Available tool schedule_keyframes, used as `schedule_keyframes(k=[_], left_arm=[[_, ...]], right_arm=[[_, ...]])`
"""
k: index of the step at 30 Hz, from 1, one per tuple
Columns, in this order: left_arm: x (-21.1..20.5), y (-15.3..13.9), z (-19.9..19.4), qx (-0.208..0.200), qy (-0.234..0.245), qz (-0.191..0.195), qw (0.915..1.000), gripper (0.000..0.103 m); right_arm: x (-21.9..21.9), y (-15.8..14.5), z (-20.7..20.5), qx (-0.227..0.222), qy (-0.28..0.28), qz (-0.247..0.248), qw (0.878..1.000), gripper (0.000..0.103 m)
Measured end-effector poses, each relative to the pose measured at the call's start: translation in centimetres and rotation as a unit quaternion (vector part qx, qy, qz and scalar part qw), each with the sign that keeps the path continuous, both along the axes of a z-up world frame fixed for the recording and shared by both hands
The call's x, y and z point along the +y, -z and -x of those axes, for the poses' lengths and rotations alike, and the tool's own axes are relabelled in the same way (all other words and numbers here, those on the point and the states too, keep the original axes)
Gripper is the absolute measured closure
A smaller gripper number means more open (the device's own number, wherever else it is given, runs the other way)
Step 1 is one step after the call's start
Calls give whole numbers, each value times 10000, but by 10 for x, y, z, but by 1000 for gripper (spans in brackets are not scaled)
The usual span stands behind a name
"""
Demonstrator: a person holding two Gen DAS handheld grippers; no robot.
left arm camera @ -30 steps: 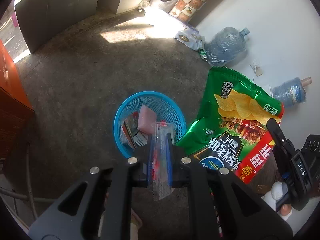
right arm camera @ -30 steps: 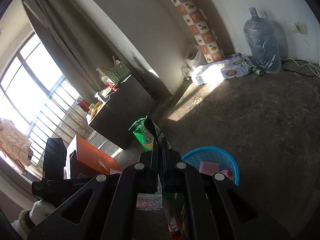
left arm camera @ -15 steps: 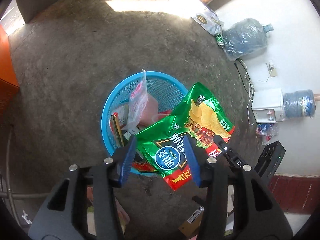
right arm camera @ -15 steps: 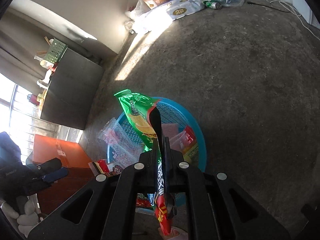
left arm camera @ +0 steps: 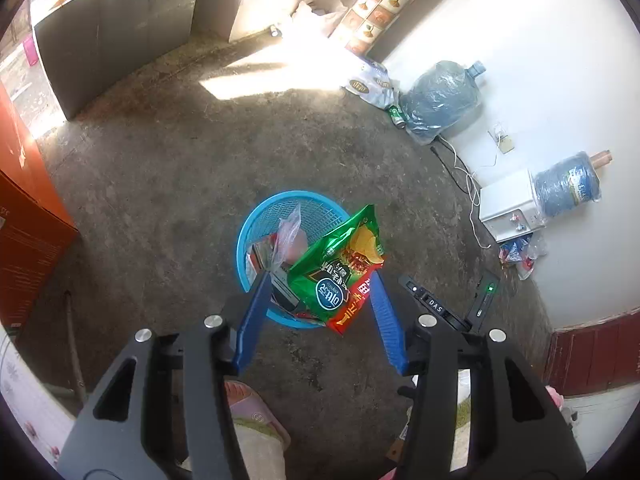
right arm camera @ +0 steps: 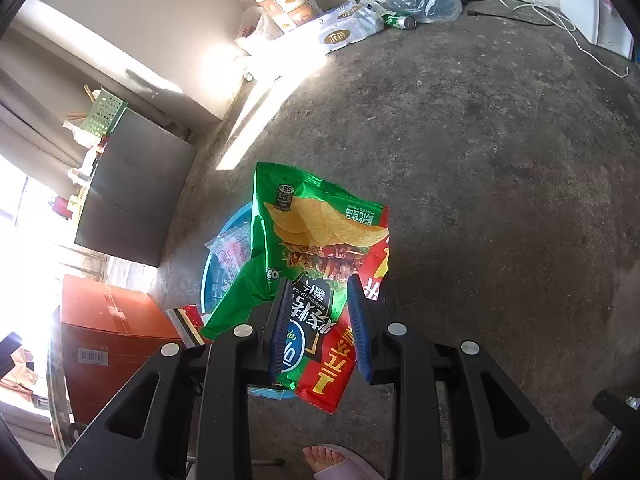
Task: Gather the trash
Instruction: 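Push the chip bag down into the wastebasket with the right tool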
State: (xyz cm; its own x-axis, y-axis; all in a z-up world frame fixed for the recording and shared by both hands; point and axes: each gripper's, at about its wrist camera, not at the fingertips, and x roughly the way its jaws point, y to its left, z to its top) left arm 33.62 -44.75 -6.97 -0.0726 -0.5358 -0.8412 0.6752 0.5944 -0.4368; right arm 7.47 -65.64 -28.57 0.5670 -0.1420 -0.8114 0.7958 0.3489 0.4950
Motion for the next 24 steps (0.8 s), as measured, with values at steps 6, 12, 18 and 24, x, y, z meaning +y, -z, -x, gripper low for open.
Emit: schedule_keyframes(k=[6, 12, 18, 24], left_arm=[[98, -57, 22, -422, -346, 494, 9973, 51], [205, -88, 53, -921, -868, 645, 9899, 50], [296, -107, 77, -1210, -1621, 553, 9778, 50], [370, -117, 91, -1487, -2431, 123, 9585, 50]], right_arm=[[19, 0, 3, 22, -80, 26, 10000, 75], [44, 10, -53, 601, -1075, 309, 9919, 76], [17, 105, -125, 2120, -1430, -620, 9648, 92], [3, 169, -157, 2753, -1330, -1396, 9418, 101]])
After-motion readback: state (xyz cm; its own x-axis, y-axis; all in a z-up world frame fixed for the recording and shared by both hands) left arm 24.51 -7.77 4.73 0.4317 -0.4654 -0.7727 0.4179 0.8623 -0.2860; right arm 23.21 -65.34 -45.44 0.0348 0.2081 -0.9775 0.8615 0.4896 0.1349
